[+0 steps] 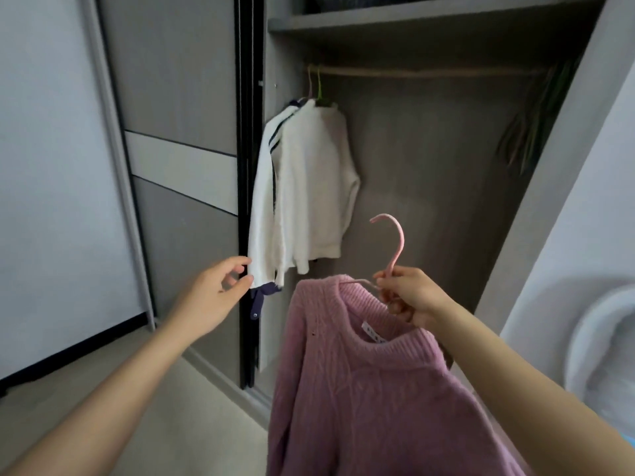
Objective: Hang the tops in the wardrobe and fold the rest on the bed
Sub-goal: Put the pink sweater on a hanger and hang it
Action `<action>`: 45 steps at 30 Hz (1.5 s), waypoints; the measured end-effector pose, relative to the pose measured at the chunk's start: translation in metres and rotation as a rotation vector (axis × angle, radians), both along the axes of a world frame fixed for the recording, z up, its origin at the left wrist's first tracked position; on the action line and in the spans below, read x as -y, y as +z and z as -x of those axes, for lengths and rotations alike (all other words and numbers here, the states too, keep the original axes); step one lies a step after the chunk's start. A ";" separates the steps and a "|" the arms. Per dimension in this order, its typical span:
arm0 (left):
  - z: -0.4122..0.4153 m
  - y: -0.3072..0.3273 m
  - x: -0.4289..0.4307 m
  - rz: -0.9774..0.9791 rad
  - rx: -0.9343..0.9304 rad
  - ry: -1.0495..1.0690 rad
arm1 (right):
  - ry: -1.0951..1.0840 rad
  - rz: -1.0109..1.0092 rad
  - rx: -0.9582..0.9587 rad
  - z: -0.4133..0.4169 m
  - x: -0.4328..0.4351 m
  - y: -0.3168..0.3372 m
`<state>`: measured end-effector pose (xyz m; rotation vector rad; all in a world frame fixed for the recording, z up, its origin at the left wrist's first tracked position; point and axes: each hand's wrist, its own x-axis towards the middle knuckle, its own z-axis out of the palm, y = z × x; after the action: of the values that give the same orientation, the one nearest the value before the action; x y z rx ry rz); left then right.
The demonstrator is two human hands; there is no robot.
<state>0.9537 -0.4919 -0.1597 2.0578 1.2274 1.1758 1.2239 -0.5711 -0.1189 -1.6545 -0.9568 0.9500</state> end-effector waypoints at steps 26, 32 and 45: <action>-0.104 0.041 -0.333 -0.490 -0.224 -0.024 | -0.271 -0.171 -0.086 -0.077 -0.225 0.040; -0.121 0.112 -0.448 -0.737 -0.222 0.103 | -0.387 -0.244 -0.105 -0.079 -0.285 0.050; -0.141 0.199 -0.578 -0.854 -0.138 0.428 | -0.410 -0.499 -0.116 -0.111 -0.380 0.121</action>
<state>1.0942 0.0866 0.0389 2.5566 1.4308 2.0597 1.3349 -0.1909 0.0024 -1.2825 -0.6690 0.4734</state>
